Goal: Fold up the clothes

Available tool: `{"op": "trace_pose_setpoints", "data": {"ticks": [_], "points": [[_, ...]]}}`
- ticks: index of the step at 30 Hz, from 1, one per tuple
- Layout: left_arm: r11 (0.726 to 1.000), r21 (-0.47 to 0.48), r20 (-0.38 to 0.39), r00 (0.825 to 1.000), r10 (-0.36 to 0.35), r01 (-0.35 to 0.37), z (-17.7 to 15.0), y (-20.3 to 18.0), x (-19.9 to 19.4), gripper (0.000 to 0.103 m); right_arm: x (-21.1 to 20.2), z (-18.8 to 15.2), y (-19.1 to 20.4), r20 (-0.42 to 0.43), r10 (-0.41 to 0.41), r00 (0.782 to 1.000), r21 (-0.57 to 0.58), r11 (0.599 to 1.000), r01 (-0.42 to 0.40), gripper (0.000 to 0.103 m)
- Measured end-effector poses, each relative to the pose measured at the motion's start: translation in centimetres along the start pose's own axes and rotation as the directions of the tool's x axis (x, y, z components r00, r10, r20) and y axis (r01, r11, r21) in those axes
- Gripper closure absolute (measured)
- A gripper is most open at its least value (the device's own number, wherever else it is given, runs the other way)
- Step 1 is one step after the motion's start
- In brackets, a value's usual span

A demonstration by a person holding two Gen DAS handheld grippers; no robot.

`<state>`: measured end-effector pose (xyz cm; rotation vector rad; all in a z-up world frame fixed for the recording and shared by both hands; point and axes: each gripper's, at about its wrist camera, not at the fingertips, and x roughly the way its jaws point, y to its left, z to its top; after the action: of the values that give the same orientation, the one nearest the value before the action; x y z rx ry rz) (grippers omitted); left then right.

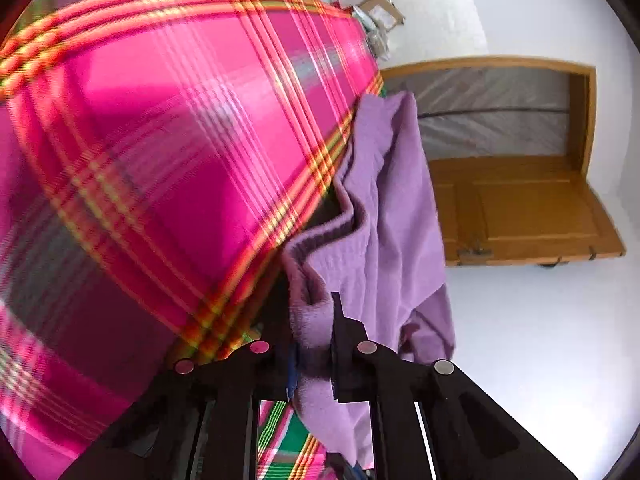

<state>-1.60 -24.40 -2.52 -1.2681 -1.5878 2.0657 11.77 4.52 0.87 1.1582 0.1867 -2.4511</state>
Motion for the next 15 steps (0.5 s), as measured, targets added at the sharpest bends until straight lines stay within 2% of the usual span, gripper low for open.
{"op": "trace_pose_setpoints", "data": {"ticks": [4,8,9,12,15], "points": [[1.000,0.014,0.084,0.996,-0.020,0.018,0.7,0.2,-3.6,0.092,-0.3,0.7,1.8,0.018,0.030,0.999,-0.042,0.999,-0.029,0.099],[0.999,0.031,0.169,0.985,-0.037,0.032,1.3,0.3,-7.4,0.092,-0.1,1.4,3.8,0.021,0.055,0.998,-0.080,0.995,-0.053,0.100],[0.999,0.036,0.192,0.980,-0.041,0.034,1.5,0.4,-8.4,0.095,0.0,1.5,4.2,0.017,0.069,0.997,-0.086,0.994,-0.068,0.100],[0.999,0.043,0.269,0.963,-0.028,0.018,2.1,1.5,-11.9,0.096,0.5,1.7,5.6,0.004,0.113,0.994,-0.103,0.988,-0.112,0.100],[1.000,0.029,0.288,0.958,0.003,-0.011,2.4,2.8,-13.8,0.096,1.1,1.7,7.3,-0.014,0.160,0.987,-0.141,0.977,-0.161,0.102]]}}
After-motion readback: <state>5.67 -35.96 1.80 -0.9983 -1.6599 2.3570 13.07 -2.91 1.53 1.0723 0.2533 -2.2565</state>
